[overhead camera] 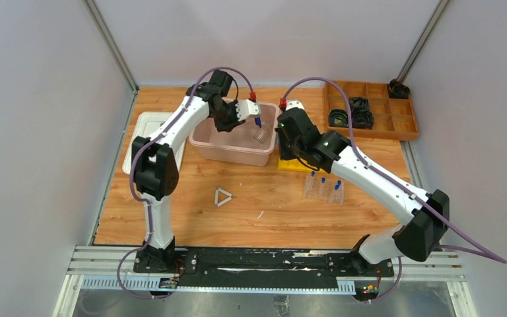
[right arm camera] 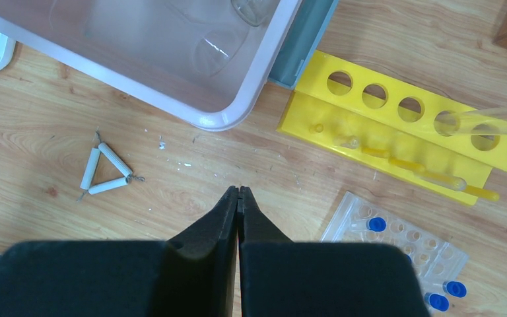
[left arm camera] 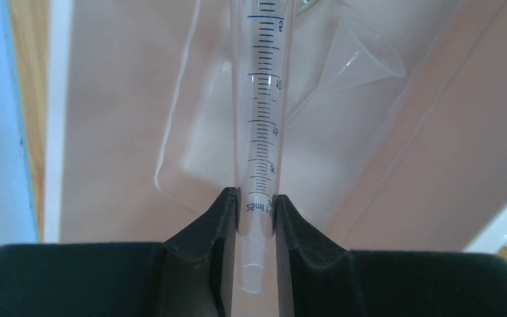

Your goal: Organize the chemistry lab equipment

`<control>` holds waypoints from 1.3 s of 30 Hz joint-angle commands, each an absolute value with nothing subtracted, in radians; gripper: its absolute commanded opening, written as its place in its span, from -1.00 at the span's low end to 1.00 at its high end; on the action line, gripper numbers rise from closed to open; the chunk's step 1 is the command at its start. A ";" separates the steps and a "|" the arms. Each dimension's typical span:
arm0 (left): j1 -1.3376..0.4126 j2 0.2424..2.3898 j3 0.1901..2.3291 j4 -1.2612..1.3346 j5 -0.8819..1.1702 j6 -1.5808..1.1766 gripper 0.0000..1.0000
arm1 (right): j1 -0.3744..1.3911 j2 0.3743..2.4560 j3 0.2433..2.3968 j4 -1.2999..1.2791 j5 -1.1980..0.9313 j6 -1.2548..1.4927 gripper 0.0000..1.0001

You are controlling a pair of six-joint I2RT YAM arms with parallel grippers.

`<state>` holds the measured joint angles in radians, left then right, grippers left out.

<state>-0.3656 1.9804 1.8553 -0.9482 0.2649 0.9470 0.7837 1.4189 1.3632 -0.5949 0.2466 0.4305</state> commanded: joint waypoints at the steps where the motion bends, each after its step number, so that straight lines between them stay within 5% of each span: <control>1: -0.380 2.054 1.886 -0.960 0.225 1.005 -1.00 | 0.775 1.378 1.330 -0.571 0.246 0.458 -0.93; 11: -0.380 2.063 1.732 -0.787 0.189 0.948 -0.94 | 0.800 1.346 1.263 -0.489 0.178 0.487 -0.86; 16: -0.380 2.020 1.672 -0.714 0.179 0.900 0.08 | 0.916 1.357 1.194 -0.375 0.215 0.474 -0.55; 22: -0.380 1.874 1.671 -0.692 0.215 0.820 0.97 | 1.043 1.457 1.182 -0.223 0.212 0.398 -0.28; 28: -0.372 1.688 1.669 -0.698 0.153 0.740 1.00 | 1.105 1.644 1.240 -0.099 0.134 0.255 -0.02; 39: -0.091 1.375 1.506 -0.703 0.144 0.547 1.00 | 1.111 1.921 1.383 -0.090 0.072 0.135 -0.06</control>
<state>-0.1738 1.4651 1.6081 -0.6956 0.1318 0.6159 1.0996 1.8748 1.3365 -0.1184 0.0971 0.2016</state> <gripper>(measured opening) 0.996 0.479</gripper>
